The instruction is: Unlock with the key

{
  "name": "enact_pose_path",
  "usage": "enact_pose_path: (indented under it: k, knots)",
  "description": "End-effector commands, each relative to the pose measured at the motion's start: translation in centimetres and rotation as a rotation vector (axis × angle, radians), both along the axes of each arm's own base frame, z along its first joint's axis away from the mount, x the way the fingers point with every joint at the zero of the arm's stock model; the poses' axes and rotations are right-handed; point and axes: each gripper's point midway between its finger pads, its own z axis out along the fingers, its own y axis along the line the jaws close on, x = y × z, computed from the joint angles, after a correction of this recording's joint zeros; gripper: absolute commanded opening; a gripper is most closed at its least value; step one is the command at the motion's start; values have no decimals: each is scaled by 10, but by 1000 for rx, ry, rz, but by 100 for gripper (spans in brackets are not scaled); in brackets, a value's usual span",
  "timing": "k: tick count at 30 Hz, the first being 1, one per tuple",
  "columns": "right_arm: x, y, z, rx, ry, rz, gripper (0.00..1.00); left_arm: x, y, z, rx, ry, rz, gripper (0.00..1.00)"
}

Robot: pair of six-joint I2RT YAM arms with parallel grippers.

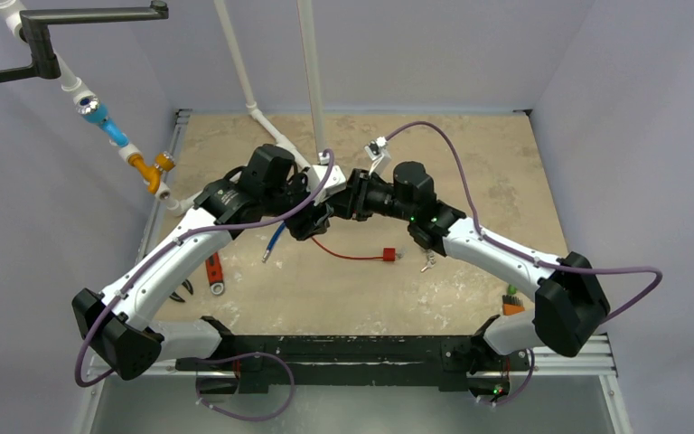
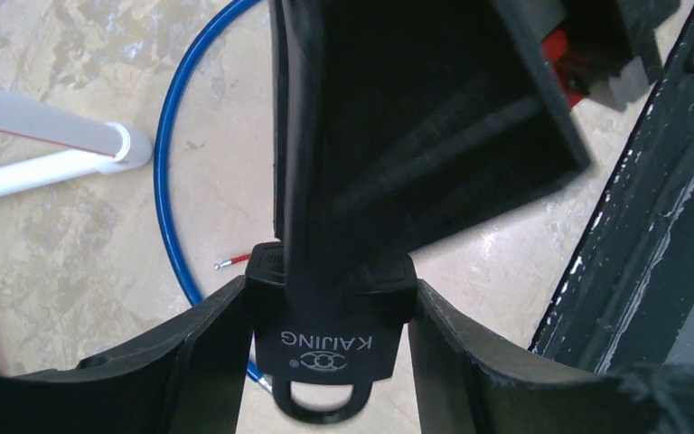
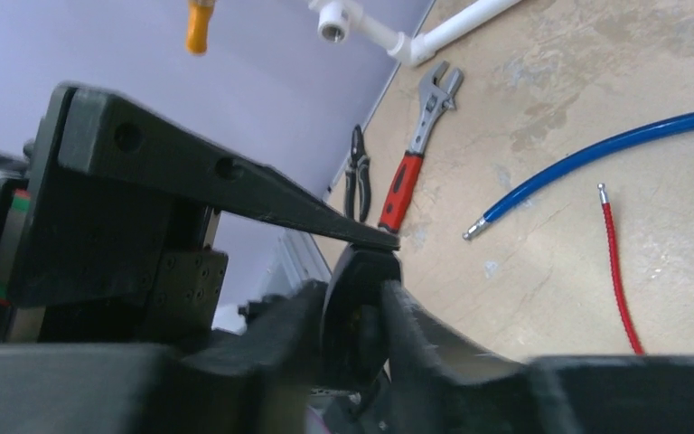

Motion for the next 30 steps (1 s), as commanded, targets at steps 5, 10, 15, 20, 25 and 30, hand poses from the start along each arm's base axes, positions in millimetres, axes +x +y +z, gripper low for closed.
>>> enact_pose_path:
  k: [5,10,15,20,25,30]
  knots:
    - [-55,6,6,-104,-85,194,61,7,-53,123,-393,-314,-146,0]
    - [-51,2,-8,-180,-64,172,59,6,-49,124,-397,-320,-136,0]
    - [-46,-5,-15,-237,-56,140,61,3,-45,128,-397,-337,-138,0]
    - [-31,-18,-11,-324,-95,49,62,0,-43,127,-395,-337,-142,0]
    - [-22,-26,-9,-382,-128,3,61,-2,-42,129,-403,-340,-143,0]
    - [-36,-10,-2,-283,-95,88,34,-1,-41,130,-401,-347,-136,0]
